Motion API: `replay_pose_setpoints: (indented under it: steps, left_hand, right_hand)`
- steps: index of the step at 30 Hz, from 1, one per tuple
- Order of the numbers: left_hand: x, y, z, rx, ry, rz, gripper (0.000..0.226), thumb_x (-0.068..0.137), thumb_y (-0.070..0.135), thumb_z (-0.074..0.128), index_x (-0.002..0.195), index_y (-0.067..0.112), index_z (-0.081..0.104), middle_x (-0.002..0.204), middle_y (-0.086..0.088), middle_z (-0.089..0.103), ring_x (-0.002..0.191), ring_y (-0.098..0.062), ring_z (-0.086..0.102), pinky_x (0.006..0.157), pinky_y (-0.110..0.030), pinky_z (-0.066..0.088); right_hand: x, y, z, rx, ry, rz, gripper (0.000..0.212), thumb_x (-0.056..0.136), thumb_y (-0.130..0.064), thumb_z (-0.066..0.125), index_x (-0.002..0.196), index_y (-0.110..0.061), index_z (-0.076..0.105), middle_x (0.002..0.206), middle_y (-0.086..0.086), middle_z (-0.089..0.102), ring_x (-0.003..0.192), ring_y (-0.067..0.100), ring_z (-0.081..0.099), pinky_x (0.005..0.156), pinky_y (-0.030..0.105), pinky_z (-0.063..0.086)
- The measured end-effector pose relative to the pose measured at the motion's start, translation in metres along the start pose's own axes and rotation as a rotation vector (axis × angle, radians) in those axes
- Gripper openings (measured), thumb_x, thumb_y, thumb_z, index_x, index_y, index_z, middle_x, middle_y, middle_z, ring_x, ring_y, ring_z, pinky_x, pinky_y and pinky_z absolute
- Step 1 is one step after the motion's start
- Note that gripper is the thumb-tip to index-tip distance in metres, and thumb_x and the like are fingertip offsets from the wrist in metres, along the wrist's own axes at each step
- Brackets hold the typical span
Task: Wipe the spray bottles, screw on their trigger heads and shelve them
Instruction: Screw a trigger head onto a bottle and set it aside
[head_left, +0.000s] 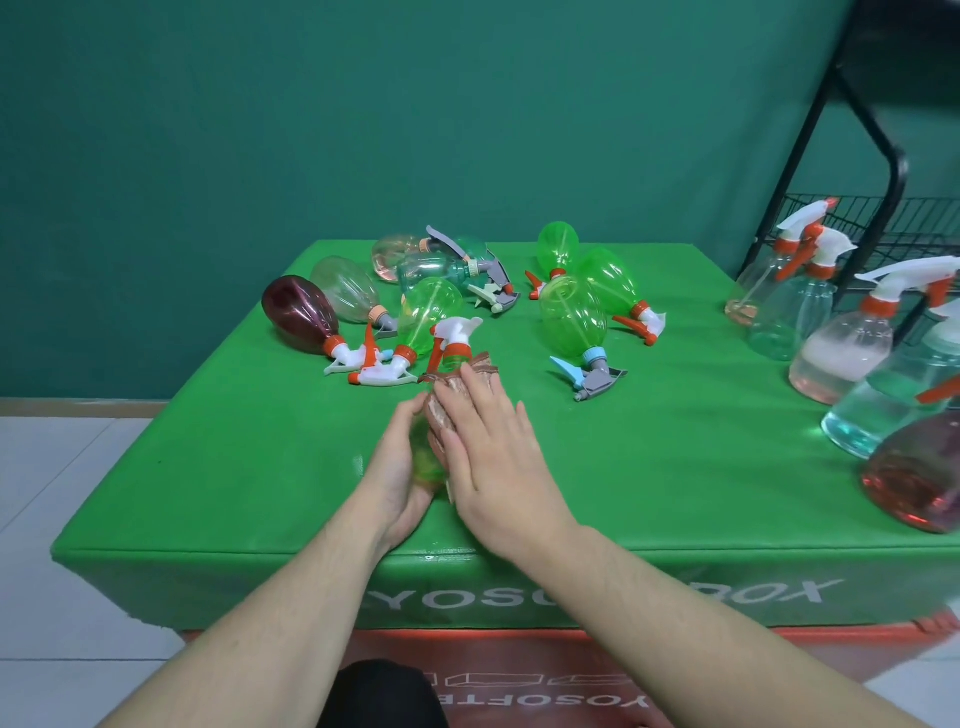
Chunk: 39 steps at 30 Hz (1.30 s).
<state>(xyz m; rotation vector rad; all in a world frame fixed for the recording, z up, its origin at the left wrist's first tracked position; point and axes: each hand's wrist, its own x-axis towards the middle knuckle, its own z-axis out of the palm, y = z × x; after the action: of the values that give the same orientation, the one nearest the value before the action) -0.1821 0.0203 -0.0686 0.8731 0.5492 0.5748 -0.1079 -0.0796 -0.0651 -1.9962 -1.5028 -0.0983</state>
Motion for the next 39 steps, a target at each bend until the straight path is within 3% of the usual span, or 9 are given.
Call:
replay_pose_setpoints:
  steps: [3, 8, 12, 16, 19, 23, 32, 35, 39]
  left_hand:
    - [-0.003, 0.001, 0.001, -0.022, -0.002, 0.003, 0.044, 0.107, 0.034, 0.037, 0.106, 0.011, 0.075, 0.106, -0.010, 0.078, 0.095, -0.019, 0.075, 0.084, -0.033, 0.060]
    - [-0.007, 0.003, 0.003, -0.056, 0.001, -0.026, 0.059, 0.103, 0.058, 0.041, 0.099, 0.015, 0.082, 0.111, -0.012, 0.078, 0.096, -0.021, 0.077, 0.088, -0.036, 0.058]
    - [-0.009, 0.003, 0.003, -0.081, -0.024, -0.042, 0.054, 0.094, 0.057, 0.054, 0.081, 0.015, 0.085, 0.099, -0.014, 0.079, 0.086, -0.024, 0.076, 0.081, -0.037, 0.060]
    - [-0.009, 0.003, 0.002, -0.088, -0.010, -0.020, 0.050, 0.084, 0.056, 0.063, 0.098, 0.010, 0.079, 0.105, -0.016, 0.077, 0.087, -0.025, 0.076, 0.076, -0.034, 0.064]
    - [-0.009, 0.002, 0.003, -0.090, -0.015, 0.004, 0.046, 0.092, 0.049, 0.058, 0.105, 0.008, 0.075, 0.107, -0.016, 0.077, 0.093, -0.022, 0.076, 0.077, -0.031, 0.063]
    - [-0.006, -0.001, -0.001, -0.082, -0.023, 0.018, 0.043, 0.104, 0.036, 0.050, 0.131, 0.005, 0.065, 0.131, -0.017, 0.069, 0.126, -0.026, 0.064, 0.101, -0.034, 0.056]
    - [-0.006, 0.003, 0.005, -0.025, -0.076, 0.044, 0.040, 0.091, 0.038, 0.058, 0.120, 0.015, 0.072, 0.115, -0.012, 0.074, 0.095, -0.019, 0.072, 0.078, -0.034, 0.061]
    - [-0.004, 0.003, 0.005, -0.014, -0.048, 0.023, 0.051, 0.088, 0.042, 0.062, 0.129, 0.012, 0.069, 0.128, -0.017, 0.069, 0.103, -0.025, 0.068, 0.082, -0.038, 0.059]
    - [-0.004, 0.000, 0.003, -0.032, -0.010, 0.033, 0.054, 0.088, 0.043, 0.064, 0.133, 0.013, 0.068, 0.137, -0.020, 0.065, 0.113, -0.028, 0.064, 0.091, -0.042, 0.055]
  right_hand:
    - [-0.012, 0.000, 0.003, -0.064, -0.009, -0.079, 0.055, 0.104, -0.043, 0.017, 0.157, -0.034, 0.029, 0.169, -0.009, 0.007, 0.156, 0.019, -0.006, 0.124, 0.049, -0.002]
    - [-0.020, 0.008, 0.009, -0.064, 0.030, -0.166, 0.049, 0.101, -0.027, 0.038, 0.150, -0.034, 0.038, 0.167, -0.009, 0.018, 0.156, 0.025, 0.004, 0.123, 0.056, 0.007]
    - [-0.032, 0.007, 0.017, -0.059, 0.089, -0.247, 0.053, 0.094, -0.016, 0.051, 0.145, -0.030, 0.043, 0.164, -0.004, 0.027, 0.155, 0.030, 0.011, 0.123, 0.058, 0.017]
    - [-0.032, 0.005, 0.020, -0.003, 0.121, -0.193, 0.047, 0.100, -0.019, 0.046, 0.146, -0.029, 0.046, 0.165, -0.003, 0.027, 0.156, 0.026, 0.004, 0.122, 0.055, 0.023]
    - [-0.022, 0.000, 0.015, 0.044, 0.135, -0.136, 0.045, 0.104, -0.028, 0.038, 0.148, -0.028, 0.048, 0.165, -0.004, 0.026, 0.156, 0.023, 0.001, 0.124, 0.050, 0.021]
    - [-0.002, -0.002, 0.006, 0.076, 0.125, -0.083, 0.048, 0.104, -0.036, 0.032, 0.149, -0.028, 0.048, 0.165, -0.004, 0.027, 0.156, 0.021, 0.002, 0.126, 0.046, 0.016]
    - [0.046, -0.002, -0.012, 0.249, 0.051, 0.108, 0.047, 0.105, -0.036, 0.036, 0.150, -0.024, 0.046, 0.166, -0.005, 0.021, 0.153, 0.015, 0.019, 0.125, 0.038, 0.020]
    - [0.054, -0.005, -0.013, 0.313, 0.015, 0.198, 0.044, 0.106, -0.033, 0.040, 0.149, -0.025, 0.048, 0.167, -0.012, 0.017, 0.149, 0.013, 0.026, 0.121, 0.032, 0.025]
    - [0.047, -0.005, -0.006, 0.273, 0.035, 0.176, 0.044, 0.106, -0.033, 0.039, 0.148, -0.023, 0.049, 0.166, -0.004, 0.022, 0.150, 0.015, 0.025, 0.123, 0.036, 0.023]
